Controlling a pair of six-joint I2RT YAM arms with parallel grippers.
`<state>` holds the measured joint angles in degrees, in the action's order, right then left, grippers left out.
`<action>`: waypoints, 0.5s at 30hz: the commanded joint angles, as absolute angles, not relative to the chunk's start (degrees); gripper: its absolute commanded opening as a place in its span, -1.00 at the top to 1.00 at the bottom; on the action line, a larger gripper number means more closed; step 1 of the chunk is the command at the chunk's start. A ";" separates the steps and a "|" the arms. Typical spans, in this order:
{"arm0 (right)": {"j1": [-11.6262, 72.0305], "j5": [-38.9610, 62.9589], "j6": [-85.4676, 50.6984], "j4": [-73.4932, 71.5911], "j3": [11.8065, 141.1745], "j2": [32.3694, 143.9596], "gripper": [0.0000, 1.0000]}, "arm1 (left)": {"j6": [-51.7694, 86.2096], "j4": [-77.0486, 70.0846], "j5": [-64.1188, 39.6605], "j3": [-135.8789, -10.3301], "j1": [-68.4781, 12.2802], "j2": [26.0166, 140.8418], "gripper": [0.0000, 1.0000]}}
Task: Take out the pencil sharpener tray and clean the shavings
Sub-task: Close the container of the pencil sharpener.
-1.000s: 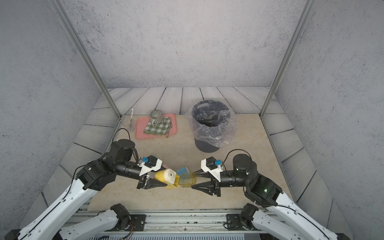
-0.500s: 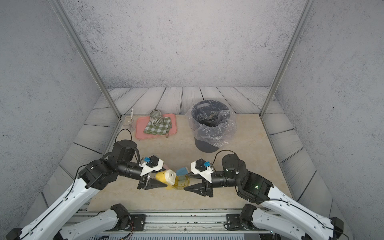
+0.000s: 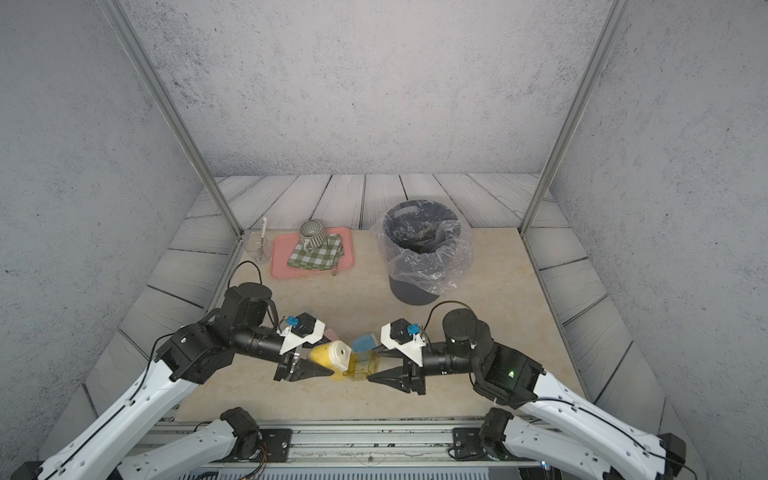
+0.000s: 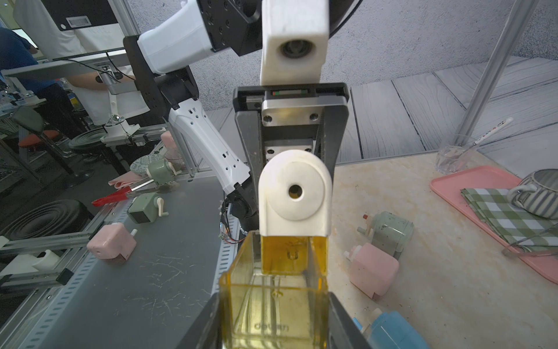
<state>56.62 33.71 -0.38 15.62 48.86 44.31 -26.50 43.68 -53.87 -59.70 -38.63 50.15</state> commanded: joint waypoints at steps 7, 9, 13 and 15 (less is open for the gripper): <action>56.94 31.41 1.11 11.86 46.23 43.94 1.00 | -25.03 40.36 -57.12 -58.21 -38.76 48.28 1.00; 56.90 31.32 1.89 12.73 46.47 44.15 1.00 | -25.05 40.34 -56.97 -57.83 -38.76 47.77 1.00; 56.87 30.50 2.44 12.77 45.73 44.12 1.00 | -25.20 40.43 -56.71 -57.48 -38.76 47.24 1.00; 56.89 30.19 2.64 12.58 45.12 43.95 1.00 | -25.32 40.45 -56.60 -57.39 -38.76 47.19 1.00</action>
